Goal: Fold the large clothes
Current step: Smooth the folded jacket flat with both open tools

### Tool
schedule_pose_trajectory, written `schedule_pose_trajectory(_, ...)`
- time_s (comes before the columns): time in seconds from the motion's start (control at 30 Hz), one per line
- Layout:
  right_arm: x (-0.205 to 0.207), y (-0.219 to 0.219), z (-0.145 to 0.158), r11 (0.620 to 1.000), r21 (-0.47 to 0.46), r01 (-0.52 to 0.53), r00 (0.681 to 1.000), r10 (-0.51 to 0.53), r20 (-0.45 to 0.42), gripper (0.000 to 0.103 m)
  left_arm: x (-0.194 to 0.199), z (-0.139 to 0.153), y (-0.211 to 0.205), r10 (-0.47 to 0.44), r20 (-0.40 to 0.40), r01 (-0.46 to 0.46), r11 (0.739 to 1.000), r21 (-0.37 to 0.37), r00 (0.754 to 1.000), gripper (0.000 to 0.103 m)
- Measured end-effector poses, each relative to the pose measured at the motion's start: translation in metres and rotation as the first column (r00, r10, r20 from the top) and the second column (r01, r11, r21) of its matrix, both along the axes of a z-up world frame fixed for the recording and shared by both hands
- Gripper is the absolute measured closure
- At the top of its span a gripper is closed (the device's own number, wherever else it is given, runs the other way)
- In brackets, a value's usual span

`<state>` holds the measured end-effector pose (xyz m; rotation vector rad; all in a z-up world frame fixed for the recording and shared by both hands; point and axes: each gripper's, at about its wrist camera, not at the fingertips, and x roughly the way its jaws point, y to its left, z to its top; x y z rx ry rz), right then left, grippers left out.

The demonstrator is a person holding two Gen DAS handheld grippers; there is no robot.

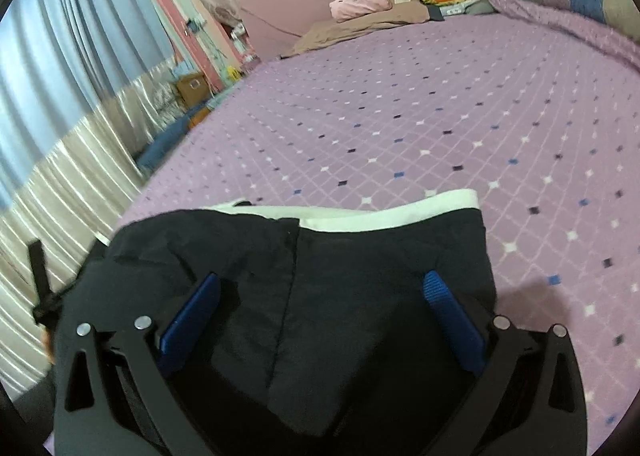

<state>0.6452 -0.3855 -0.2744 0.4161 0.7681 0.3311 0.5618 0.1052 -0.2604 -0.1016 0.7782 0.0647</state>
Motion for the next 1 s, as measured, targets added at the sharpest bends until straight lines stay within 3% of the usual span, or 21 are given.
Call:
schedule_pose_trajectory(0.13,-0.005,-0.002,0.003,1.000,0.006,0.019,1.000,-0.019,0.015,0.002,0.000,0.000,-0.005,0.017,-0.037,-0.016,0.999,0.040,0.999,0.003)
schedule_pose_trajectory(0.23,-0.017,0.001,0.019,0.992,-0.103,0.072,0.996,-0.076,-0.036,0.002,-0.008,0.012,-0.010,0.058,-0.076,-0.050,0.993,0.106,0.995,0.003)
schedule_pose_trajectory(0.33,-0.061,0.017,0.048,0.979,-0.202,0.008,0.999,0.002,0.051,0.002,-0.054,0.041,-0.020,-0.030,0.027,0.027,0.994,0.108,0.999,0.003)
schedule_pose_trajectory(0.37,-0.076,0.023,0.055,0.971,-0.239,0.001,0.996,0.019,0.081,0.002,-0.072,0.049,-0.030,-0.064,0.063,0.054,0.988,0.147,0.996,0.003)
schedule_pose_trajectory(0.5,-0.112,0.036,0.063,0.956,-0.290,0.039,0.988,0.006,0.154,0.002,-0.098,0.041,-0.048,-0.087,0.066,0.068,0.967,0.245,0.994,0.003)
schedule_pose_trajectory(0.67,-0.123,0.049,0.049,0.924,-0.369,0.095,0.977,-0.015,0.214,0.002,-0.110,0.023,-0.038,-0.053,0.069,0.036,0.972,0.232,0.996,0.003)
schedule_pose_trajectory(1.0,-0.123,0.036,0.036,0.960,-0.272,0.068,0.975,-0.006,0.221,0.001,-0.120,0.009,-0.020,-0.056,0.106,0.038,0.985,0.166,0.993,0.003)
